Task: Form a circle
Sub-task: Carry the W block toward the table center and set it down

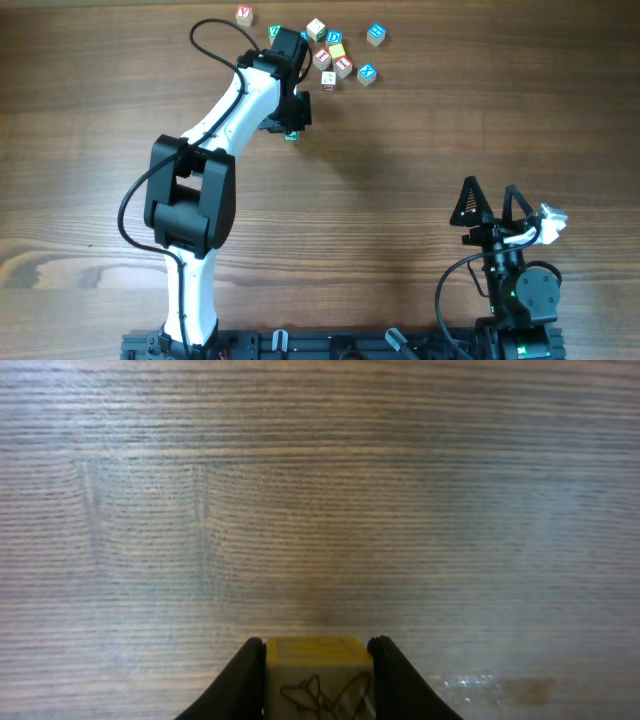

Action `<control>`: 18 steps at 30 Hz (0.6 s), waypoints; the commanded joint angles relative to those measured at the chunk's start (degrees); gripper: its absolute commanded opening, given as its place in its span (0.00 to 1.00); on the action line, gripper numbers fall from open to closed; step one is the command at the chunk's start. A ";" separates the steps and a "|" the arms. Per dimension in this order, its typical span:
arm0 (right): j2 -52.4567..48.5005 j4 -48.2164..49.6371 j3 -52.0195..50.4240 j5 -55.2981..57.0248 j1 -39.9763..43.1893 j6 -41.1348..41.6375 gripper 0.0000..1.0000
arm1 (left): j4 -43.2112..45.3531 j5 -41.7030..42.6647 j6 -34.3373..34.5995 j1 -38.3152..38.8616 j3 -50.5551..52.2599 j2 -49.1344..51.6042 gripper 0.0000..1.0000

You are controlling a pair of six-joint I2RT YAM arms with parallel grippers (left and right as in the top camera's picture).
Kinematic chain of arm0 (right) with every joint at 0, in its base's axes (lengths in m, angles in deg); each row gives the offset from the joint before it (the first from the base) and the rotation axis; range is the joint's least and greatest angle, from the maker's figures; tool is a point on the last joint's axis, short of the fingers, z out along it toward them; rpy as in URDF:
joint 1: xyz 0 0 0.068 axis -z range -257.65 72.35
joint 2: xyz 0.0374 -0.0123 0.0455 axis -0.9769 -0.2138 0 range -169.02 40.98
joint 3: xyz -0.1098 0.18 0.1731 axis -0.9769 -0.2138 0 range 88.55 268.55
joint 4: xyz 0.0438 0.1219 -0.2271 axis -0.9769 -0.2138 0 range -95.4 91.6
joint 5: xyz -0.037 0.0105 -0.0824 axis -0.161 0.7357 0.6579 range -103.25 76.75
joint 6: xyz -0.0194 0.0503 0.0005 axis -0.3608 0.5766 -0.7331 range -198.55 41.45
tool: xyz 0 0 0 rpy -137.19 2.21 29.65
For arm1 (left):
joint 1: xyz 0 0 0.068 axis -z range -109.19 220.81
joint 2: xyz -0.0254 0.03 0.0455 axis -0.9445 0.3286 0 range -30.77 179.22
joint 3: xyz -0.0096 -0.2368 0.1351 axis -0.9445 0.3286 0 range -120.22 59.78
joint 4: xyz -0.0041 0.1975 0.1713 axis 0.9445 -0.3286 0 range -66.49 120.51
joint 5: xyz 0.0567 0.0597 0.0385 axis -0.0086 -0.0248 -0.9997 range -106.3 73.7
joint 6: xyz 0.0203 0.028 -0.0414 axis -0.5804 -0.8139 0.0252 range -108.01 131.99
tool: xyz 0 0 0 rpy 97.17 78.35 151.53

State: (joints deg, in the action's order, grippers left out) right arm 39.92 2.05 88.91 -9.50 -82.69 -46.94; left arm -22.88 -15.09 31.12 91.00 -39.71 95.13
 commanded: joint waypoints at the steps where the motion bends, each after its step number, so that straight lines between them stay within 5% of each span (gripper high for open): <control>1: 0.24 0.35 -0.07 0.59 0.35 0.07 1.00 | 1.81 -0.85 0.90 -0.04 2.84 0.52 0.24; 9: 0.24 0.33 -0.07 0.59 0.35 0.07 1.00 | 7.32 -0.87 0.92 -0.04 5.53 0.55 0.26; 15: 0.24 0.35 -0.07 0.59 0.35 0.07 1.00 | 7.02 -0.83 0.92 -0.04 5.84 0.55 0.50; 18: 0.24 0.33 -0.07 0.59 0.35 0.09 1.00 | 6.21 -0.72 0.92 -0.02 5.86 0.55 0.47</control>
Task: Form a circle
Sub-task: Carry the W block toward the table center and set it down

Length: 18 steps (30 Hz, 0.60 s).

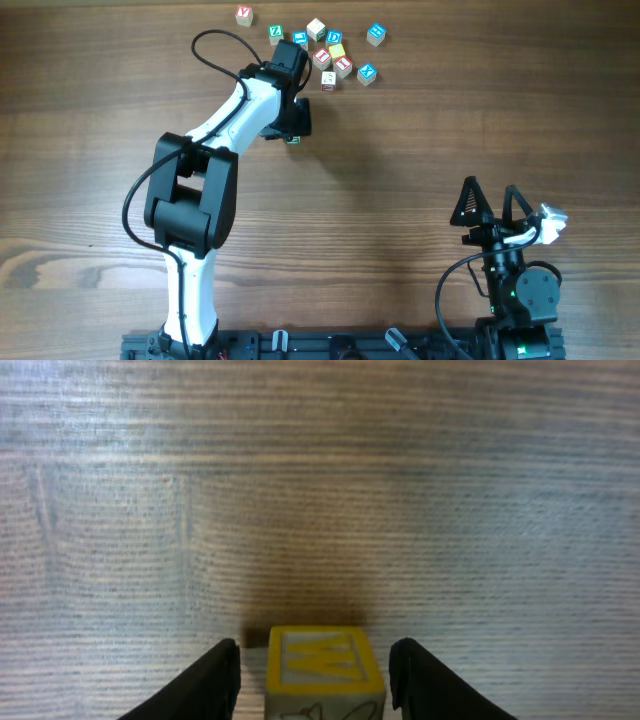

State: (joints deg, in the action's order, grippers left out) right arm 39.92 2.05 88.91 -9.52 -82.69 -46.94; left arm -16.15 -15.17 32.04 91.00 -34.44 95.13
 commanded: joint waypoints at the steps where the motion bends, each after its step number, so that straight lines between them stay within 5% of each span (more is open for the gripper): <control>1: 0.24 0.35 -0.07 0.61 0.35 0.07 1.00 | -0.70 -0.55 0.15 0.02 0.59 0.55 0.43; 7: 0.24 0.35 -0.07 0.61 0.35 0.09 1.00 | -1.40 -0.57 0.13 1.92 0.59 0.55 0.34; 18: 0.24 0.33 -0.07 0.61 0.35 0.07 1.00 | -5.66 -0.59 0.15 3.23 0.59 0.55 0.43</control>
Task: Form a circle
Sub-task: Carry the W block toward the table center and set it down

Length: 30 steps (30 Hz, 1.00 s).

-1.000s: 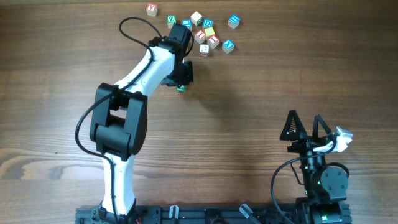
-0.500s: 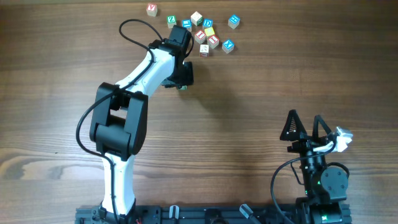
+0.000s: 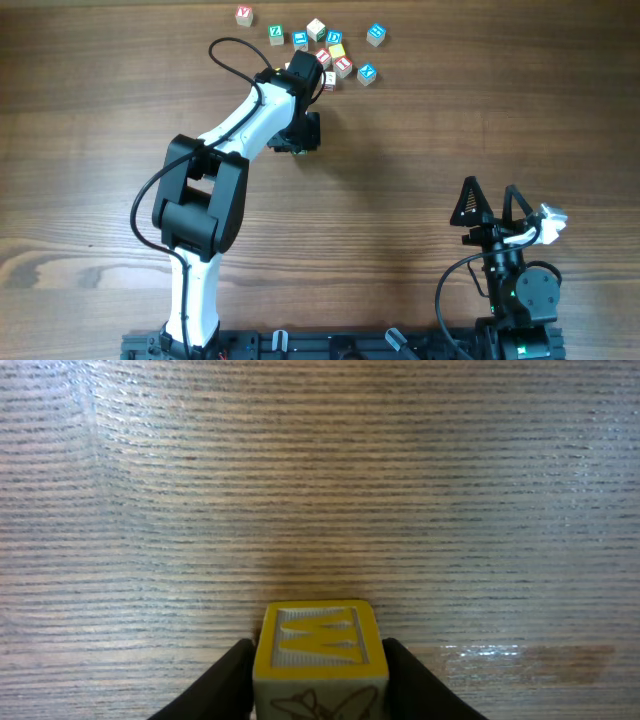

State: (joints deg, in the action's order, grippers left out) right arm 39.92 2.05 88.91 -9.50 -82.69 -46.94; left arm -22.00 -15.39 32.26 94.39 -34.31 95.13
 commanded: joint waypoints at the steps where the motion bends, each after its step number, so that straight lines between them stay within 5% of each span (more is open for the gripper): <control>1: 0.24 0.35 -0.07 0.59 0.35 0.09 1.00 | 0.37 -0.37 -0.07 -0.15 0.46 0.55 0.45; 4: 0.24 0.33 -0.07 0.59 0.35 0.07 1.00 | 0.57 -0.39 -0.07 -0.15 0.46 0.55 0.47; 6: 0.24 0.35 -0.07 0.59 0.35 0.09 1.00 | 0.59 -0.63 -0.07 -0.22 0.46 0.55 0.22; 8: 0.24 0.33 -0.07 0.59 0.35 0.09 1.00 | 0.55 -1.25 0.46 -0.22 0.46 0.55 0.18; 13: 0.26 0.35 -0.07 0.59 0.35 0.07 1.00 | -0.55 -4.52 4.63 -0.20 0.46 0.55 0.29; 21: 0.24 0.33 -0.07 0.59 0.35 0.09 1.00 | -2.01 -2.89 4.61 -0.15 0.46 0.55 0.31; 27: 0.24 0.35 -0.07 0.59 0.35 0.07 1.00 | -2.40 -2.91 4.61 -0.15 0.46 0.55 0.61; 30: 0.24 0.35 -0.07 0.59 0.35 0.07 1.00 | -2.38 -2.91 4.59 -0.15 0.44 0.52 0.66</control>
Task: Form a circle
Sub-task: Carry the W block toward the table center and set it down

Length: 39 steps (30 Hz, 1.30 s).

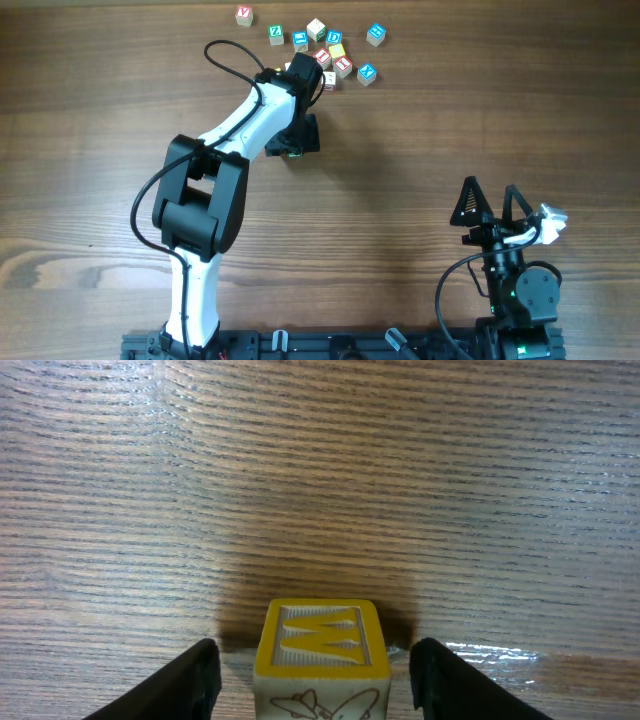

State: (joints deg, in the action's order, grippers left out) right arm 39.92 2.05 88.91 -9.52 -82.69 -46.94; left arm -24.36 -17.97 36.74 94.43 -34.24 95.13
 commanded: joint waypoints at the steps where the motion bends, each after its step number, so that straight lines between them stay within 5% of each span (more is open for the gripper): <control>1: 0.24 0.35 -0.07 0.61 0.35 0.09 1.00 | -0.02 -0.33 0.11 -0.28 0.37 0.52 0.67; 10: 0.24 0.33 -0.07 0.61 0.35 0.09 1.00 | -1.44 -0.35 -0.52 -4.04 -8.87 -2.71 0.73; 15: 0.24 0.33 -0.07 0.61 0.35 0.09 1.00 | -1.97 -0.35 -0.50 -8.13 -16.96 -6.86 0.65; 16: 0.24 0.33 -0.07 0.61 0.35 0.07 1.00 | -1.90 -0.35 -0.50 -8.81 -17.99 -7.39 0.59; 17: 0.24 0.33 -0.07 0.61 0.35 0.07 1.00 | -1.73 -0.35 -0.50 -9.66 -19.10 -8.07 0.43; 18: 0.24 0.33 -0.07 0.61 0.35 0.09 1.00 | -1.38 -0.31 -0.50 -10.80 -20.28 -8.90 0.04; 21: 0.24 0.35 -0.07 0.61 0.35 0.07 1.00 | -0.70 -0.33 -0.50 -11.26 -20.37 -9.25 0.10; 22: 0.24 0.33 -0.07 0.61 0.35 0.09 1.00 | -1.57 -0.33 -0.48 -11.26 -20.37 -9.22 0.22; 23: 0.24 0.33 -0.07 0.61 0.35 0.09 1.00 | -2.73 -0.33 -0.48 -11.13 -20.35 -9.22 0.49; 24: 0.24 0.35 -0.07 0.61 0.35 0.07 1.00 | -3.10 -0.33 -0.48 -11.08 -20.35 -9.22 0.50; 27: 0.24 0.35 -0.07 0.61 0.35 0.09 1.00 | -2.82 -0.35 -0.48 -11.10 -20.31 -8.87 0.46; 29: 0.24 0.35 -0.07 0.61 0.35 0.09 1.00 | -2.82 -0.35 -0.48 -11.10 -20.31 -8.85 0.18; 31: 0.24 0.35 -0.07 0.61 0.35 0.07 1.00 | -2.82 -0.35 -0.48 -11.08 -20.31 -8.83 0.05; 39: 0.24 0.33 -0.07 0.61 0.35 0.07 1.00 | -1.66 -0.35 -0.48 -11.08 -20.31 -8.74 0.06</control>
State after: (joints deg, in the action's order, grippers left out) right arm 39.92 2.05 88.91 -9.52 -82.69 -46.94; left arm -26.88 -17.97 36.33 83.24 -54.02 86.26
